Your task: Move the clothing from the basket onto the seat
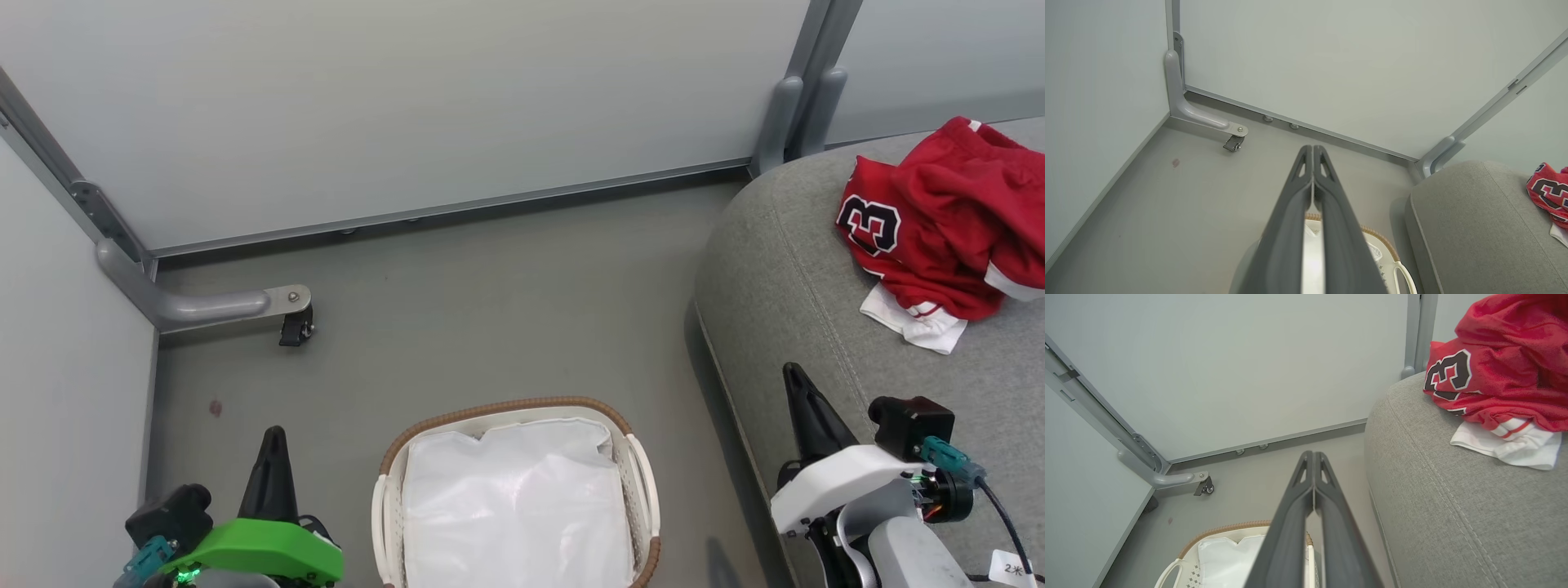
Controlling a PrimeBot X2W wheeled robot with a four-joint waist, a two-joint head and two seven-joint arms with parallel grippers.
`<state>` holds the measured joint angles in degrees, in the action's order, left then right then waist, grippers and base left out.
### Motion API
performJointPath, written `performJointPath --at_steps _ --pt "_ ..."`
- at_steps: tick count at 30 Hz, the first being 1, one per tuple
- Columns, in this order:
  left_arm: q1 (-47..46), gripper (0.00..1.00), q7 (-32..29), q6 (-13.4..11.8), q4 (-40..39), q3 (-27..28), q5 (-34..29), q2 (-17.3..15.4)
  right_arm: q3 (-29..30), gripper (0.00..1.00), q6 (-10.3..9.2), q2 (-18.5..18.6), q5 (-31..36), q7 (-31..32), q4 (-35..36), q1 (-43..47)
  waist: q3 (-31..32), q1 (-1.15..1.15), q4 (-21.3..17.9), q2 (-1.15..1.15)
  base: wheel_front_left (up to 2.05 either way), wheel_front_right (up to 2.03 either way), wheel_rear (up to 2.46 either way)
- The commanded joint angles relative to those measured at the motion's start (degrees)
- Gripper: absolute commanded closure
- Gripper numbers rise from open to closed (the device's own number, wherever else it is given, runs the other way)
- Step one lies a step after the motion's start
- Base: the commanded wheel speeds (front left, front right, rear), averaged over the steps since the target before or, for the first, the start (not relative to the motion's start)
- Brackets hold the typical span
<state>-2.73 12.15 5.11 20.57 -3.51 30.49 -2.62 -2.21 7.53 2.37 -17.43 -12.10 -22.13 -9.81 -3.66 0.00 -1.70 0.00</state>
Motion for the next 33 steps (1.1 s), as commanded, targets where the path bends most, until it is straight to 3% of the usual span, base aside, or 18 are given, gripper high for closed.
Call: performJointPath --at_steps 1,33 --pt "-0.76 1.0 -0.55 0.33 -1.19 0.64 2.41 -0.14 0.48 1.0 -0.01 0.22 -2.86 0.57 1.33 -0.24 0.05 0.0 0.02 0.0 0.0 0.0 0.0" --pt "-2.13 1.0 -7.7 1.17 -3.46 4.41 25.96 -0.23 3.73 1.0 -0.03 0.4 -31.36 7.66 4.24 1.39 1.0 0.0 0.49 0.0 0.0 0.0 0.0"
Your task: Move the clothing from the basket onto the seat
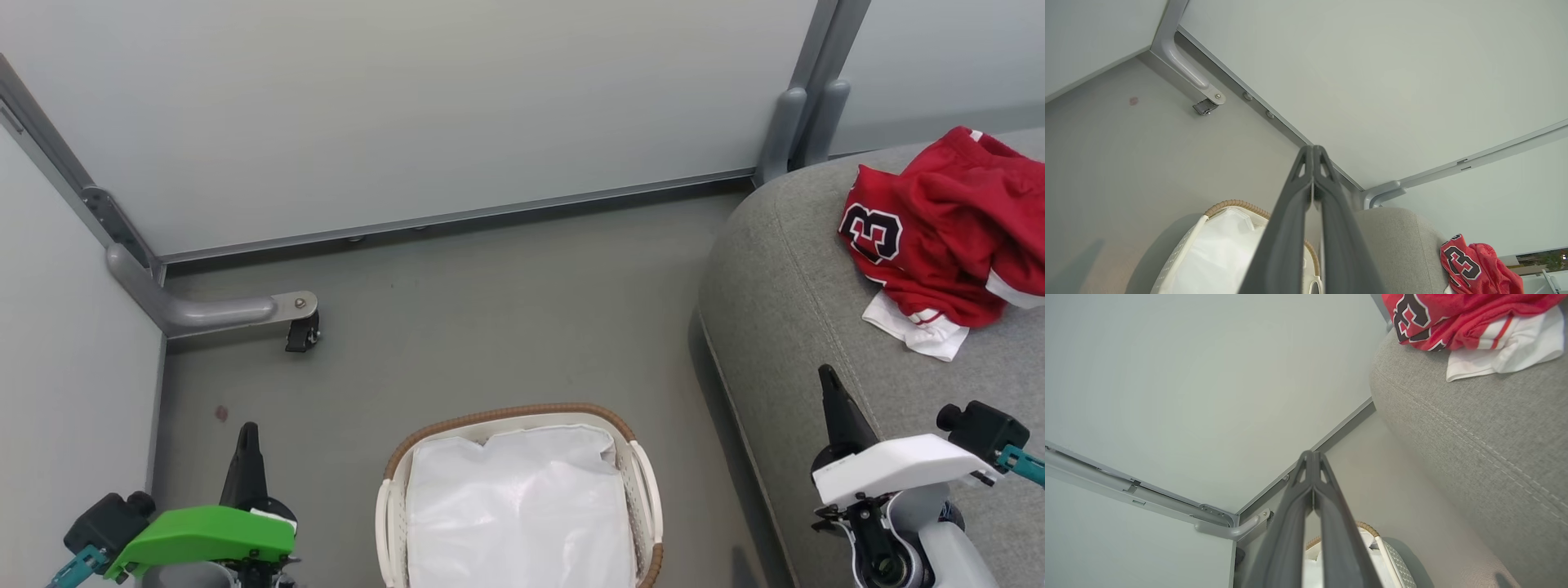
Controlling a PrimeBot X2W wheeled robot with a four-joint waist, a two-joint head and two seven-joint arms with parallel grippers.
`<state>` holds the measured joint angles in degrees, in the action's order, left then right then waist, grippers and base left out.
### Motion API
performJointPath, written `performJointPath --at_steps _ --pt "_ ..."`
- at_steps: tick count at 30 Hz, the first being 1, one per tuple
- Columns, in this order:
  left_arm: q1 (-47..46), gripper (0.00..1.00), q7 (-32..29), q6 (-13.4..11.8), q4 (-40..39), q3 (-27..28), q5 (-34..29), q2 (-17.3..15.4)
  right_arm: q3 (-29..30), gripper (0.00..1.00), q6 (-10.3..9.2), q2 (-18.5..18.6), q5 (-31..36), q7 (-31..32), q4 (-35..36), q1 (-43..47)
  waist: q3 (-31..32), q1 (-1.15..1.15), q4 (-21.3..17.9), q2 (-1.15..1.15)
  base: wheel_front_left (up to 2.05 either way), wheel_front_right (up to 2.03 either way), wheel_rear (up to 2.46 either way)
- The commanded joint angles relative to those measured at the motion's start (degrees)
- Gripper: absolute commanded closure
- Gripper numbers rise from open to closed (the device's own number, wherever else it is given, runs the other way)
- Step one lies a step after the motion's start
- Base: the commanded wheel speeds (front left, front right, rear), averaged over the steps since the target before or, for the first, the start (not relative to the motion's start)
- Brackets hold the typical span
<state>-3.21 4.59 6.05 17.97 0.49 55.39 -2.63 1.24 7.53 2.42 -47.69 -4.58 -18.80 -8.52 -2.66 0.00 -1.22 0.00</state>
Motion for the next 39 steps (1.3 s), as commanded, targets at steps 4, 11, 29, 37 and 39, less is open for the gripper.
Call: performJointPath --at_steps 4,11,29,37,39 --pt "-1.81 1.0 -0.96 0.35 -1.07 0.81 3.61 -0.23 0.65 1.0 -0.03 0.36 -4.17 0.93 1.2 0.26 0.13 0.0 0.07 0.0 0.0 0.0 0.0" --pt "-2.0 1.0 -2.17 0.54 -1.44 1.45 7.67 -0.25 1.23 1.0 -0.03 0.39 -9.13 2.16 1.68 0.47 0.35 0.0 0.17 0.0 0.0 0.0 0.0" --pt "-2.52 1.0 -5.05 0.85 -2.32 2.94 16.83 -0.3 2.55 1.0 -0.04 0.46 -20.26 5.02 2.75 1.15 0.88 0.0 0.44 0.0 0.0 0.0 0.0" --pt "-2.66 1.0 -6.16 1.01 -2.62 3.54 20.45 -0.32 3.06 1.0 -0.04 0.48 -24.63 6.11 3.15 1.44 1.12 0.0 0.55 0.0 0.0 0.0 0.0" --pt "-2.68 1.0 -6.43 1.01 -2.68 3.69 21.35 -0.32 3.19 1.0 -0.04 0.49 -25.71 6.42 3.25 1.49 1.18 0.0 0.58 0.0 0.0 0.0 0.0"
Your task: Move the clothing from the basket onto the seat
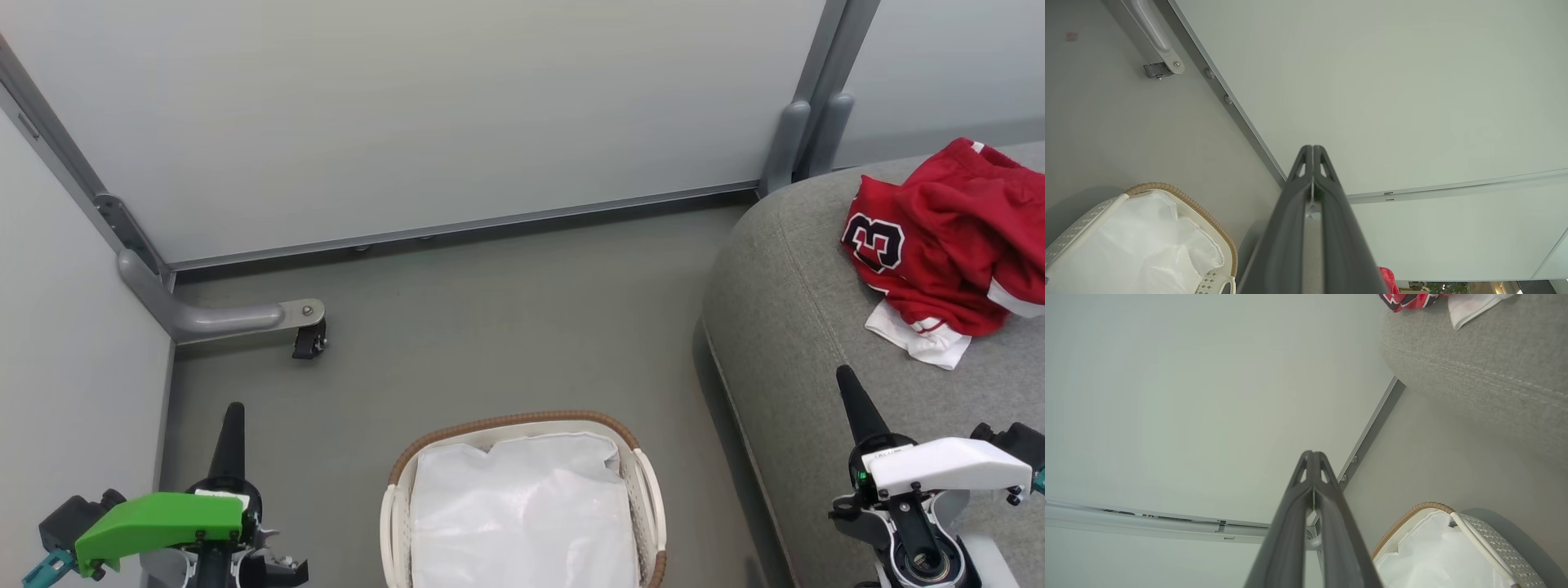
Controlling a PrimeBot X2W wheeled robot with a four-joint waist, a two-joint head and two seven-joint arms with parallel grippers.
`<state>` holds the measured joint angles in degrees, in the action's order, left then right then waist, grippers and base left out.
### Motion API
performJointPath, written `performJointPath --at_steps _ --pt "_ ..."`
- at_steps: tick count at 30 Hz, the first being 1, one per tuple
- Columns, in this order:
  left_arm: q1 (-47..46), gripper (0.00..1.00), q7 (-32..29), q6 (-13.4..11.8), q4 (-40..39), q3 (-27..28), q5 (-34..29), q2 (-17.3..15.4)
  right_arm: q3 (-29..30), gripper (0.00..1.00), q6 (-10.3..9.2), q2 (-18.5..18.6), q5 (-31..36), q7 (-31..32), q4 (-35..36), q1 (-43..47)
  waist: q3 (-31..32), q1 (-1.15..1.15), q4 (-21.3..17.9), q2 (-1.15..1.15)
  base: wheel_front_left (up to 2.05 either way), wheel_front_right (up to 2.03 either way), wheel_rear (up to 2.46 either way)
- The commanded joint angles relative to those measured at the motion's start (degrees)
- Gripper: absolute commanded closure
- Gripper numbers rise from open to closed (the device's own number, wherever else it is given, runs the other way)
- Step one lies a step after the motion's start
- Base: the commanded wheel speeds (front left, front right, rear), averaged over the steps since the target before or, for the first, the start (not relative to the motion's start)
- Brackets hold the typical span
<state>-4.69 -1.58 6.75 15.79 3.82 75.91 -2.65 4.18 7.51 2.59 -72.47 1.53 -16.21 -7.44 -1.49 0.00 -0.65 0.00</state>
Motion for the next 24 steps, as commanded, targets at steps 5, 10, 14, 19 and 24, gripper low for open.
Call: performJointPath --at_steps 5,10,14,19,24 --pt "-1.34 1.0 -0.88 0.38 -0.69 0.73 2.93 -0.31 0.56 1.0 -0.02 0.34 -3.53 1.03 0.9 0.58 0.16 0.0 0.08 0.0 0.0 0.0 0.0" --pt "-1.51 1.0 -1.68 0.42 -0.9 1.09 5.48 -0.32 0.9 1.0 -0.02 0.36 -6.46 1.7 1.14 0.75 0.34 0.0 0.17 0.0 0.0 0.0 0.0" --pt "-1.53 1.0 -2.14 0.49 -1.05 1.31 6.94 -0.33 1.13 1.0 -0.01 0.37 -8.39 2.24 1.33 0.83 0.46 0.0 0.23 0.0 0.0 0.0 0.0" --pt "-1.51 1.0 -2.75 0.59 -1.22 1.62 8.96 -0.34 1.4 1.0 -0.01 0.39 -10.67 2.8 1.54 0.98 0.61 0.0 0.31 0.0 0.0 0.0 0.0" --pt "-1.65 1.0 -3.27 0.67 -1.39 1.93 10.66 -0.35 1.67 1.0 -0.01 0.41 -12.83 3.39 1.73 1.14 0.76 0.0 0.38 0.0 0.0 0.0 0.0"
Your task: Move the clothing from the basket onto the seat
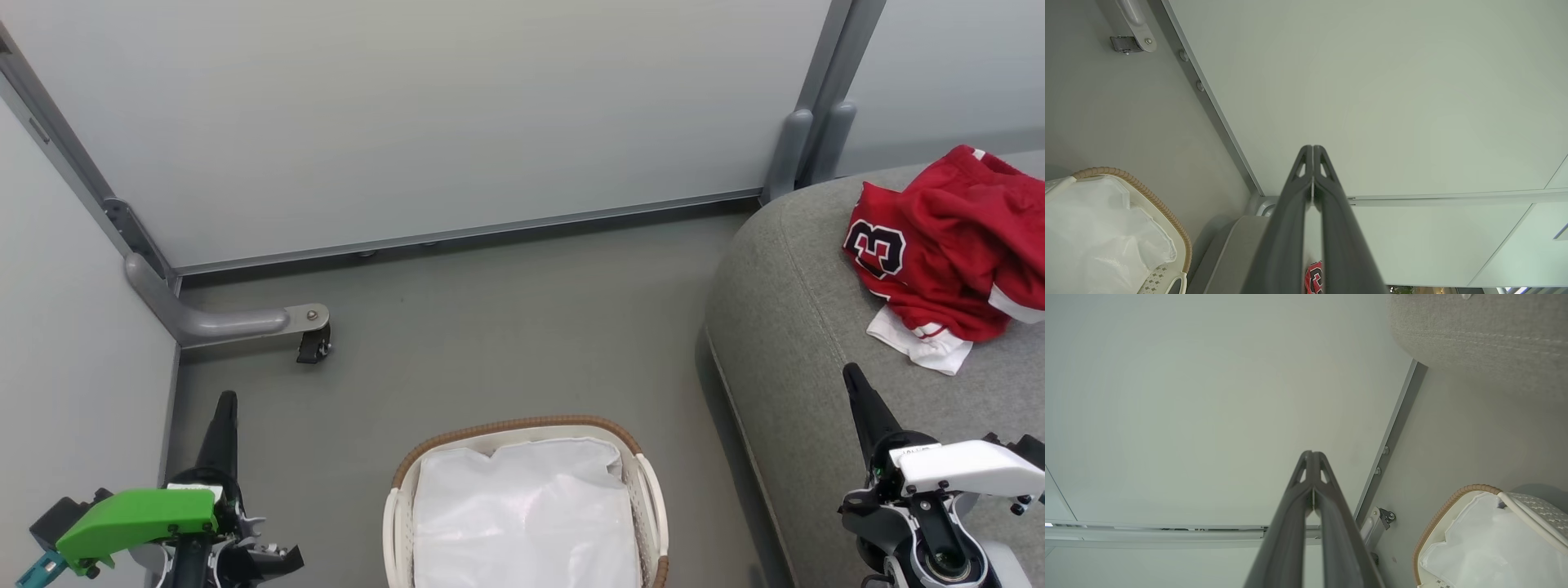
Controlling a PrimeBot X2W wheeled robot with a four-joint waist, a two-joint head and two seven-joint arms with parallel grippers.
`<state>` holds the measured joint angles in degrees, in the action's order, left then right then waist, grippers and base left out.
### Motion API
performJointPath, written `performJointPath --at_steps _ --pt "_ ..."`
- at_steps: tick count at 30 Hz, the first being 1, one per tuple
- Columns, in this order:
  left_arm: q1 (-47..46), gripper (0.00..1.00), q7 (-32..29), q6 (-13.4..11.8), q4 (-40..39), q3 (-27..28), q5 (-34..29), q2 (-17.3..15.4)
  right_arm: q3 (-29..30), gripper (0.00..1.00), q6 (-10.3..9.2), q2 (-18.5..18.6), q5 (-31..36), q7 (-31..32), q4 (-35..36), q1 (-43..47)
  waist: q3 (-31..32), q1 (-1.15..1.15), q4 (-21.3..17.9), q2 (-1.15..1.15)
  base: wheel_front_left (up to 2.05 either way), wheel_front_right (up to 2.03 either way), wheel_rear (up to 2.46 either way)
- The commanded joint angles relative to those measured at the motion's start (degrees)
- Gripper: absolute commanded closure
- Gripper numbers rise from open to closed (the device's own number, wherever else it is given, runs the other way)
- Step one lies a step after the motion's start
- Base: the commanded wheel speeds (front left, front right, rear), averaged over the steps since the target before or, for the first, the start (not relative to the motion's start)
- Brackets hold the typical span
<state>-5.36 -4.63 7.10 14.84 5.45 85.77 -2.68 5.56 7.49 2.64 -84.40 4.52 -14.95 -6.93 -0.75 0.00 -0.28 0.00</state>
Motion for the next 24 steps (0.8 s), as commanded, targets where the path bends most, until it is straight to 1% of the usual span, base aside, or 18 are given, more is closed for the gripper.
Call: performJointPath --at_steps 1,18,24 --pt "-1.0 1.0 -0.3 0.33 -0.47 0.34 1.11 -0.33 0.32 1.0 0.01 0.36 -1.28 0.52 0.5 0.65 0.04 0.0 0.03 0.0 0.0 0.0 0.0" --pt "-1.27 1.0 -2.05 0.56 -0.91 1.25 6.78 -0.36 1.13 1.0 0.01 0.4 -8.13 2.27 1.1 1.04 0.56 0.0 0.27 0.0 0.0 0.0 0.0" --pt "-1.13 1.0 -2.11 0.57 -0.86 1.22 6.75 -0.36 1.11 1.0 0.01 0.39 -8.1 2.17 1.08 1.05 0.57 0.0 0.28 0.0 0.0 0.0 0.0"
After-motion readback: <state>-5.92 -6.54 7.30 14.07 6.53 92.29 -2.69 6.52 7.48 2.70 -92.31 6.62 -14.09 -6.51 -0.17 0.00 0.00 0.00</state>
